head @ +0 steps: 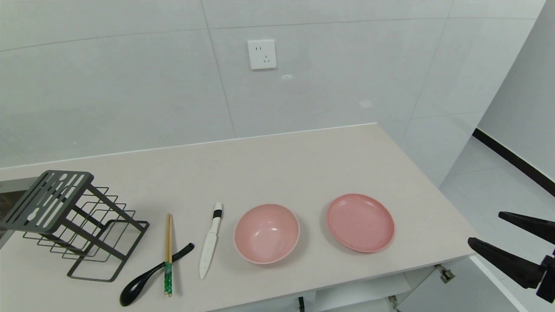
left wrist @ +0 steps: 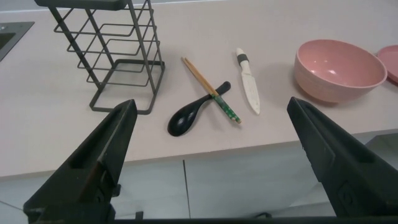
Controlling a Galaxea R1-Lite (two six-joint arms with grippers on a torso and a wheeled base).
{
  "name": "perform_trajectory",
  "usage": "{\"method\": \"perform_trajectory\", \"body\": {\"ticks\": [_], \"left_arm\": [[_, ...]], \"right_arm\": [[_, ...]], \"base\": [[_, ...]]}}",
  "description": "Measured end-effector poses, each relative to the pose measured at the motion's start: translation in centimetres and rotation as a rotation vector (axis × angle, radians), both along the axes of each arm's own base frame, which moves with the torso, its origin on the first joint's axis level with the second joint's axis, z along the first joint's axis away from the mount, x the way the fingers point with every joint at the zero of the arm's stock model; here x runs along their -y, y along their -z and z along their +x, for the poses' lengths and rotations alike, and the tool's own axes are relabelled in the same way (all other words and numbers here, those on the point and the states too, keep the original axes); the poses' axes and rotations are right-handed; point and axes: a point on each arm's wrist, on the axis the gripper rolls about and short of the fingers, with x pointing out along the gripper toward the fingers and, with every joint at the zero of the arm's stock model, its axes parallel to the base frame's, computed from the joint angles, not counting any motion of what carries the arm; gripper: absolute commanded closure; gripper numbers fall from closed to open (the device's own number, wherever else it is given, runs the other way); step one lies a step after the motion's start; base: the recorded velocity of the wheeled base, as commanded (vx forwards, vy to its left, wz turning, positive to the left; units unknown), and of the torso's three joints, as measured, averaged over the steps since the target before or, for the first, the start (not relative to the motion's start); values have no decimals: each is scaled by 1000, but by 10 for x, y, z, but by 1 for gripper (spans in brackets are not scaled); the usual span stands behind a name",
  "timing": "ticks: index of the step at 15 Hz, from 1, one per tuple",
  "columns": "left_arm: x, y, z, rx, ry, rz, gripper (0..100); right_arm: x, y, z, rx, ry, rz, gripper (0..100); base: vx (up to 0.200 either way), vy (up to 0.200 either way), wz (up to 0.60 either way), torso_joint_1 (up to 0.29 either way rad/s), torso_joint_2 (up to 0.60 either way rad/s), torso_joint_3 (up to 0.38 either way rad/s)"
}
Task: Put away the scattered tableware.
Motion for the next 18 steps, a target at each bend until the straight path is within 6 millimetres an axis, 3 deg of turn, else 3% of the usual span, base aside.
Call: {"method": "perform_trajectory", "body": {"ticks": [5, 18], "left_arm": [[0, 0, 0, -1, 1, 3, 0], [0, 0, 0, 0, 1, 2, 0]], "right_arm": [[-10, 27, 26, -77, -40, -32, 0], [-47, 38, 105, -183, 30, -28, 0]], "base": [[0, 0, 0, 0, 0, 0], [0, 0, 0, 0, 0, 0]]}}
